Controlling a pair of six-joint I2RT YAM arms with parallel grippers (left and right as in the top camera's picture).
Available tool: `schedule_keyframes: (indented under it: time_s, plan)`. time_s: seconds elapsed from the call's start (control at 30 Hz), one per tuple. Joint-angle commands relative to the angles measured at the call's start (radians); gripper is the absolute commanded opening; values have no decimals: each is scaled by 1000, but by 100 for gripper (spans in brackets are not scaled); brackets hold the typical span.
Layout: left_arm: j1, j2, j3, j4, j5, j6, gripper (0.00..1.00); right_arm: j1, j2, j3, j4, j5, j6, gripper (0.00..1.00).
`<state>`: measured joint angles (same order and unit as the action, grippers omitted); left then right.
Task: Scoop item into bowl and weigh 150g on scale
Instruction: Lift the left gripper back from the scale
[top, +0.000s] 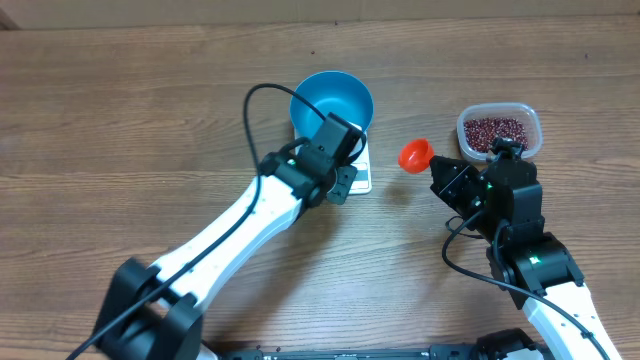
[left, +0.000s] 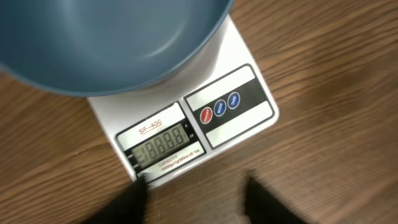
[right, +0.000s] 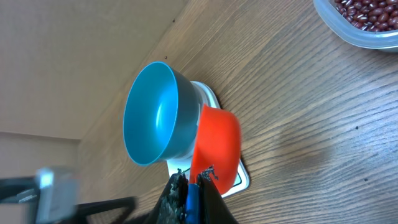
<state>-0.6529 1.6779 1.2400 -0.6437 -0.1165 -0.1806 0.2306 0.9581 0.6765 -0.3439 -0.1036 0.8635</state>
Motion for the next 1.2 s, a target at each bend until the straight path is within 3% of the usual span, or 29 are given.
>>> schedule_keyframes:
  time_s: [0.0, 0.57, 1.17]
  plan:
    - [15, -109, 1, -54, 2, 1, 100, 6, -15, 19, 8, 5, 3, 4]
    - [52, -425, 1, -169, 39, 1, 100, 6, -16, 19, 5, 5, 4, 4]
    - [50, -389, 1, -168, 39, 1, 100, 6, -16, 19, 0, 5, 4, 4]
